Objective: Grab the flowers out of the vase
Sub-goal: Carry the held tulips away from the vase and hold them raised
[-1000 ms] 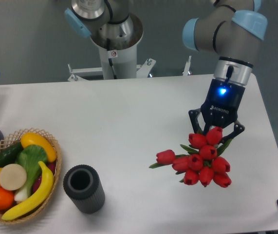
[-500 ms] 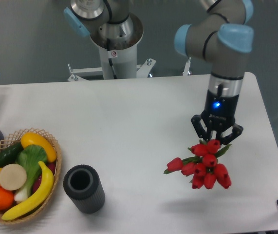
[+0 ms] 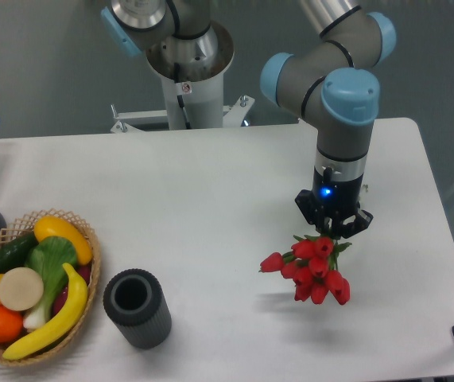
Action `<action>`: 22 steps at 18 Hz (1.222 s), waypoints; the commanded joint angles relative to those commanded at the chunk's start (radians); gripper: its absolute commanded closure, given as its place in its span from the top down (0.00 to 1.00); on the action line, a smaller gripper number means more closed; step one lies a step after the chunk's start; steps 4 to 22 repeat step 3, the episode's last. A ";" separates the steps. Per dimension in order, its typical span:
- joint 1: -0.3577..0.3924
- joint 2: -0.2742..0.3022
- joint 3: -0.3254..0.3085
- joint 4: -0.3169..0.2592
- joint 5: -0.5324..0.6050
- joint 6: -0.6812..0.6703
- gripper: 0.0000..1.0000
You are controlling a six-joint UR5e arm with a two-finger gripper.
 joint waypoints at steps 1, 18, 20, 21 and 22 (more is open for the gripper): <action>-0.002 0.002 -0.002 -0.011 0.014 0.000 0.07; -0.015 -0.002 0.000 -0.015 0.048 0.000 0.07; -0.015 -0.002 0.000 -0.015 0.048 0.000 0.07; -0.015 -0.002 0.000 -0.015 0.048 0.000 0.07; -0.015 -0.002 0.000 -0.015 0.048 0.000 0.07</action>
